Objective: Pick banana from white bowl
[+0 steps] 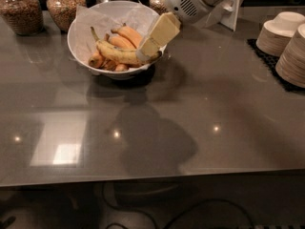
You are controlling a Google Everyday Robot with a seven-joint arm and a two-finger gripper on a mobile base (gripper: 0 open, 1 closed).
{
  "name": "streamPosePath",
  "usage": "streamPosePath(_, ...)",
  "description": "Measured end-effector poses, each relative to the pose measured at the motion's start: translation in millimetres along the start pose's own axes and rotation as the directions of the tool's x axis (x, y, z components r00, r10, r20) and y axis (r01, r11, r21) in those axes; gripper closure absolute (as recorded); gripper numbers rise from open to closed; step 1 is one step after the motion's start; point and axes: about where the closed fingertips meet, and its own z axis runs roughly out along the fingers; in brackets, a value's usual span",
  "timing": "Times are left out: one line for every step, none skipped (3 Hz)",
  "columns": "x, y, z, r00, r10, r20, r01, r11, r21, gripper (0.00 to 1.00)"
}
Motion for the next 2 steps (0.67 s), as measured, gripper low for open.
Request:
streamPosePath(-24, -13, 38, 0.999, -0.019, 0.047, 0.019, 0.9998, 0.005, 0.01)
streamPosePath(-38, -14, 68, 0.998, -0.031, 0.061, 0.031, 0.9995, -0.008, 0.20)
